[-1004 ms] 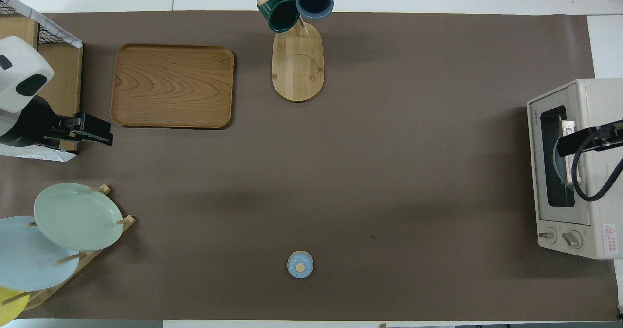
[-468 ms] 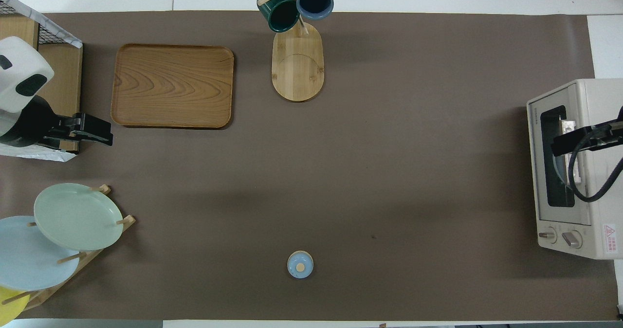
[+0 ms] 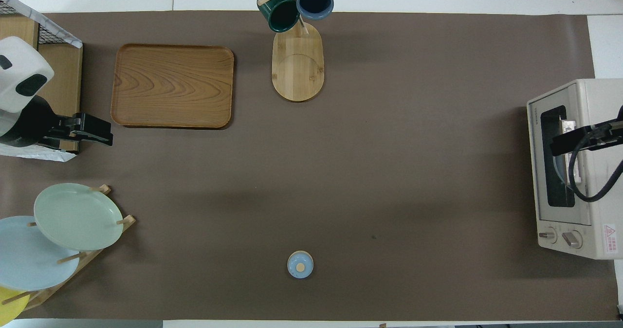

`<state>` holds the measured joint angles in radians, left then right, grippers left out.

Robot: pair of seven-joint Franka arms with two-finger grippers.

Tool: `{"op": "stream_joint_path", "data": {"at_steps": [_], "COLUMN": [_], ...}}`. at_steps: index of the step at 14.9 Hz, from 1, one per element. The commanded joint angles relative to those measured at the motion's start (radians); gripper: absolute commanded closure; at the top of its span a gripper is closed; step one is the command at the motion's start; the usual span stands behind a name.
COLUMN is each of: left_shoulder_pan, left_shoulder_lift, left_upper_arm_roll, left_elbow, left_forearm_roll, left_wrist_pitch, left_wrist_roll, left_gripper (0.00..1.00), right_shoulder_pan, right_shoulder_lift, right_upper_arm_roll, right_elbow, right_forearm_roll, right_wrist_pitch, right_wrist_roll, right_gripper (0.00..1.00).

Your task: Put eggplant into oven

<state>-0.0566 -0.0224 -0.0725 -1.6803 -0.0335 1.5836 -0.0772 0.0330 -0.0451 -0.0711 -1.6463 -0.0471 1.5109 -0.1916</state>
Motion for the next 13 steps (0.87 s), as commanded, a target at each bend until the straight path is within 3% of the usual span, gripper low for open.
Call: {"op": "stream_joint_path", "data": {"at_steps": [1, 13], "left_shoulder_pan": [0.001, 0.001], "left_shoulder_lift": [-0.001, -0.001], "left_upper_arm_roll": [0.0, 0.0], "left_elbow": [0.013, 0.013], "left_forearm_roll": [0.015, 0.017], "left_wrist_pitch": [-0.01, -0.01], "left_wrist_roll": [0.007, 0.007], "left_gripper": [0.0, 0.0], "right_shoulder_pan": [-0.008, -0.015], "right_shoulder_lift": [0.01, 0.004], "right_upper_arm_roll": [0.004, 0.002], "right_elbow": [0.016, 0.008], "right_forearm_roll": [0.021, 0.027], "right_wrist_pitch": [0.002, 0.006], "right_wrist_roll": [0.006, -0.014], "right_gripper": [0.0, 0.0]}}
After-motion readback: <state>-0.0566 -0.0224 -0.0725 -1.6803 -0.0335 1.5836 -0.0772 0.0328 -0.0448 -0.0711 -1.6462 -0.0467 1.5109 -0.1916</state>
